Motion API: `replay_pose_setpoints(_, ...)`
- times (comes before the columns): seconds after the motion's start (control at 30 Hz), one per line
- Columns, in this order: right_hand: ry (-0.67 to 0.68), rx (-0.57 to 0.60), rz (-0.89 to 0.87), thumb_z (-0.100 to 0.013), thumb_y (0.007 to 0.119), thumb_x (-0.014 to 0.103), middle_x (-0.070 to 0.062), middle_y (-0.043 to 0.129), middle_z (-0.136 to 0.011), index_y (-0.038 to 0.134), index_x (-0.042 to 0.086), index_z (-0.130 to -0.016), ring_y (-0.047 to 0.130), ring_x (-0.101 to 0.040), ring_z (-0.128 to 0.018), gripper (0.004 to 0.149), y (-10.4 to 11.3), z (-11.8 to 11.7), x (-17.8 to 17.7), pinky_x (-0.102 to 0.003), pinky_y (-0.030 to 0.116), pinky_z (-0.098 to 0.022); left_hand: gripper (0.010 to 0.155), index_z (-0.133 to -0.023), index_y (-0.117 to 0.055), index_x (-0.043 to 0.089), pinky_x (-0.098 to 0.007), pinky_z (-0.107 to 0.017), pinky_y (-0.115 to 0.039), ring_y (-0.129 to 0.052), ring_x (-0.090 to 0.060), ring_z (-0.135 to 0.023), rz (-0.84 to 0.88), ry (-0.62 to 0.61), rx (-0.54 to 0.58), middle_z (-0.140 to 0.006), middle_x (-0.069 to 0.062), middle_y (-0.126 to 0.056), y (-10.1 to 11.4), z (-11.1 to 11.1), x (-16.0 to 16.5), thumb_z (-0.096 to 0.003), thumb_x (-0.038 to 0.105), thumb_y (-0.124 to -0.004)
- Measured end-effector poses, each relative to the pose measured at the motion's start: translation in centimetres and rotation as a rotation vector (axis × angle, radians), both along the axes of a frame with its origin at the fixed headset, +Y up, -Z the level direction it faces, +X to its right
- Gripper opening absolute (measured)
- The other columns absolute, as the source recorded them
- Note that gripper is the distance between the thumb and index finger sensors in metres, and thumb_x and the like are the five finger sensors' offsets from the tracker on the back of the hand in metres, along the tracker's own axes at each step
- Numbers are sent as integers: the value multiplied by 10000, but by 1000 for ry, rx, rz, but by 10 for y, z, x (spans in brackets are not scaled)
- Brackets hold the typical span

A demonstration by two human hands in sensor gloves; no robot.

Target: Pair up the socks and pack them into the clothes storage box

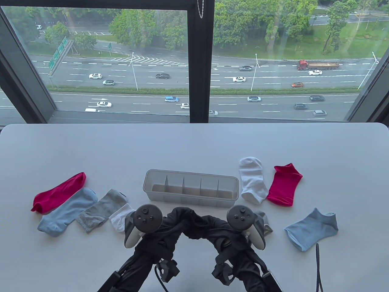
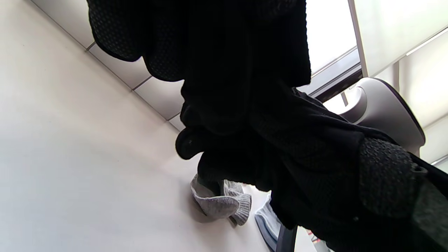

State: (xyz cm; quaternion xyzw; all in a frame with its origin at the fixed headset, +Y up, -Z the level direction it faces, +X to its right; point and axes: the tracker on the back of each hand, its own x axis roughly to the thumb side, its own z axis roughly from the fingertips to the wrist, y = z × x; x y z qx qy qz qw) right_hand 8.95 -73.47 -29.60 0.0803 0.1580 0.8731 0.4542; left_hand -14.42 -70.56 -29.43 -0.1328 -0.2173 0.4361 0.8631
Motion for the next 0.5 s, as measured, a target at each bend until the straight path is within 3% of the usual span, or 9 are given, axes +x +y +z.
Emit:
replay_pose_setpoints(0.17,-30,73,-3,-450,745,430,-26,936,-817,805,289,-832,926,-258,-749,412,10,0,11,-376,824,-574,474,-1013,-579,90,-607,-671,-742,-891,-431,-854,-12,-55,-35,-980,-202,-803,3,-2,4,-572,245,-658)
replay_pose_setpoints(0.27,-48,-24,-239,-492,720,454,-82,862,-922,738,312,-850,858,-328,-824,386,8,-1,18,-426,780,-618,467,-991,-585,115,-626,-681,-709,-838,-457,-888,-75,34,4,-1011,-214,-760,-1,1,-2,-560,247,-708)
replay_pose_setpoints(0.3,-32,-48,-292,-476,754,451,-119,785,-1001,693,301,-903,821,-370,-850,456,6,-1,17,-459,752,-631,458,-983,-594,98,-615,-667,-726,-858,-459,-849,-68,58,14,-982,-220,-778,-3,1,-3,-565,252,-703)
replay_pose_setpoints(0.37,62,-103,-320,-442,794,468,-232,541,-1118,435,258,-1080,756,-446,-878,760,1,-1,12,-511,714,-643,440,-980,-581,87,-577,-642,-780,-917,-419,-808,-7,79,24,-944,-201,-823,-3,0,-3,-582,258,-657)
replay_pose_setpoints(0.4,110,-117,-281,-447,796,459,-227,518,-1123,386,250,-1091,751,-440,-882,792,-2,0,8,-506,713,-648,435,-982,-572,80,-571,-639,-787,-926,-414,-804,56,84,0,-938,-199,-830,-3,0,-2,-589,253,-639)
replay_pose_setpoints(0.5,30,-56,-245,-469,809,402,-87,775,-985,524,270,-1039,922,-229,-755,652,2,1,7,-344,827,-583,442,-991,-580,60,-595,-636,-772,-919,-443,-815,94,125,-41,-935,-227,-843,-6,2,-1,-597,256,-619)
